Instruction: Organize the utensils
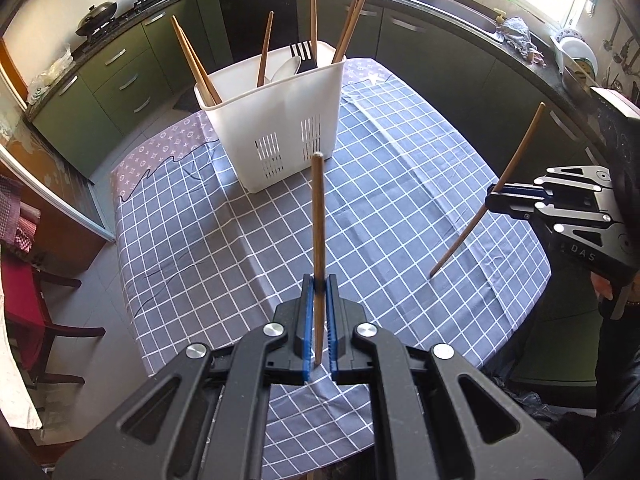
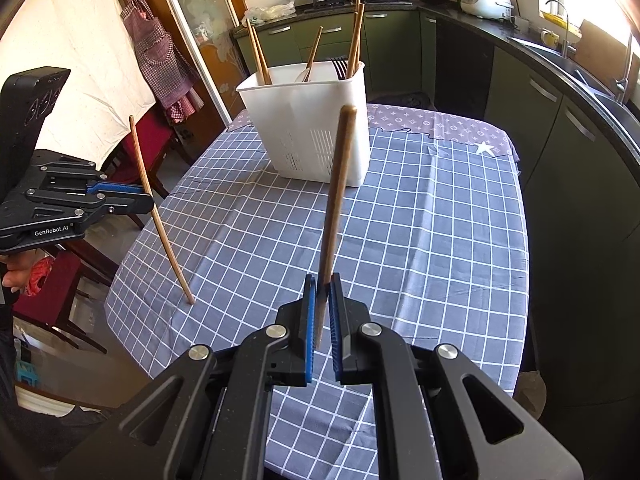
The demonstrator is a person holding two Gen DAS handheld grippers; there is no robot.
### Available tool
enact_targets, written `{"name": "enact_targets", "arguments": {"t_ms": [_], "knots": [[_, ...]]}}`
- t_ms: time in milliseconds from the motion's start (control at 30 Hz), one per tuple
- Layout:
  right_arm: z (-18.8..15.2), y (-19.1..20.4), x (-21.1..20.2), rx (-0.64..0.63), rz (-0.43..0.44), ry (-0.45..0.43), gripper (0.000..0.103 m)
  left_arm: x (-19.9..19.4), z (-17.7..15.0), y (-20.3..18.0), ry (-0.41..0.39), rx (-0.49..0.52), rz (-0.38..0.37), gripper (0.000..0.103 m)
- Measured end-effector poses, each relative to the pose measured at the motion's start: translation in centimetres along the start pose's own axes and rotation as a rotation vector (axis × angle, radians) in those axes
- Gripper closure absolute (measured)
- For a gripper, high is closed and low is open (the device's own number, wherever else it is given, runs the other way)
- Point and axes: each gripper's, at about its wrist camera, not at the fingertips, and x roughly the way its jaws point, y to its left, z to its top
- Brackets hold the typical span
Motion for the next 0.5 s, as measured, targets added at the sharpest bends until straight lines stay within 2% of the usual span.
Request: {"name": "enact_targets", "arguments": {"t_ms": [233, 500], "knots": [[0.3, 0.7, -0.2, -0.018, -0.002, -0.001, 0.096, -0.5, -0.4, 0.6, -0.011, -0.013, -0.002, 0.097], [0.6, 1.0, 0.5, -0.023, -0.006, 0.016, 0.101, -0.7, -0.6, 0.8, -0.016, -0.014, -0.003, 0.097]]}}
